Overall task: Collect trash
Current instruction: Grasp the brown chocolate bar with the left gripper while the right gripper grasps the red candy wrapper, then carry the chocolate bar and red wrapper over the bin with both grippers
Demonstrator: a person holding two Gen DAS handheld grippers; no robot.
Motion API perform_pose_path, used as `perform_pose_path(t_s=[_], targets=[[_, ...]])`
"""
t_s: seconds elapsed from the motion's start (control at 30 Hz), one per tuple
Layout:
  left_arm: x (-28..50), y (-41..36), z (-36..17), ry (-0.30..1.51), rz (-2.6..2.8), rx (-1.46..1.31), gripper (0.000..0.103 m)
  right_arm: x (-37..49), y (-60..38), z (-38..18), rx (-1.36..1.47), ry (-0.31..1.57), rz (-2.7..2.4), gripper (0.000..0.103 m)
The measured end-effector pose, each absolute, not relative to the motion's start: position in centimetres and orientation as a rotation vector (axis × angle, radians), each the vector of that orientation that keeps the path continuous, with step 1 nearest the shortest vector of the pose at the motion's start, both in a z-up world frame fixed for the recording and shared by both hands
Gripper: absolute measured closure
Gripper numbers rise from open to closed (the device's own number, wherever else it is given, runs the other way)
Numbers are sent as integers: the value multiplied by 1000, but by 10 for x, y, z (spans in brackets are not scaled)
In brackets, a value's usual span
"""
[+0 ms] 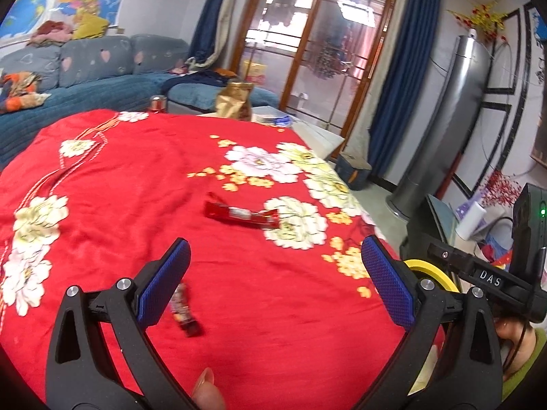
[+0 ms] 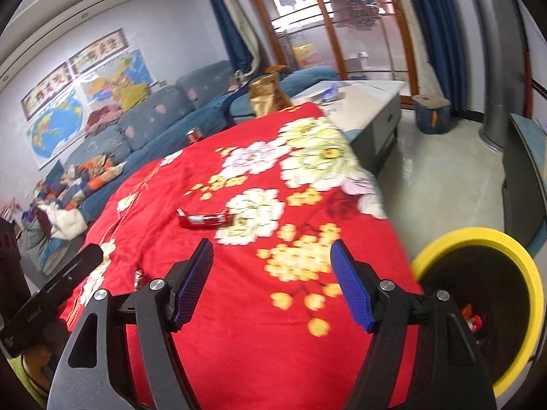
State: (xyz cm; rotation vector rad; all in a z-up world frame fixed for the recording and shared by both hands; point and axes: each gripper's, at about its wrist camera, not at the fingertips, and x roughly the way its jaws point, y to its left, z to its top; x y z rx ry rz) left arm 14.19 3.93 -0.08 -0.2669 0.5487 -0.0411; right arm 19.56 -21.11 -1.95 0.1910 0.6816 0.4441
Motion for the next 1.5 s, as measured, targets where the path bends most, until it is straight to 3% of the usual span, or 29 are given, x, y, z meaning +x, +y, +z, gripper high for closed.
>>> perform_pose_path(t_s=[0.33, 0.8, 1.07, 1.17, 1.3, 1.4, 1.5], targets=[[143, 78, -23, 629, 34, -309, 11, 227, -137, -18, 66, 708, 567, 35], [146, 102, -71, 773, 31, -393, 55, 290, -34, -56, -245, 811, 673, 35], [152, 96, -86, 818, -4, -396, 66, 319, 7, -84, -413, 856, 669, 37], [154, 95, -90, 835, -5, -396, 72, 328, 13, -97, -441, 899, 655, 47], [154, 94, -93, 846, -5, -388, 83, 334, 0, -104, -333, 938, 652, 79], [154, 92, -94, 852, -14, -382, 92, 332, -18, -103, -218, 967, 656, 90], [153, 86, -90, 848, -34, -370, 93, 323, -36, -99, -136, 969, 662, 90]])
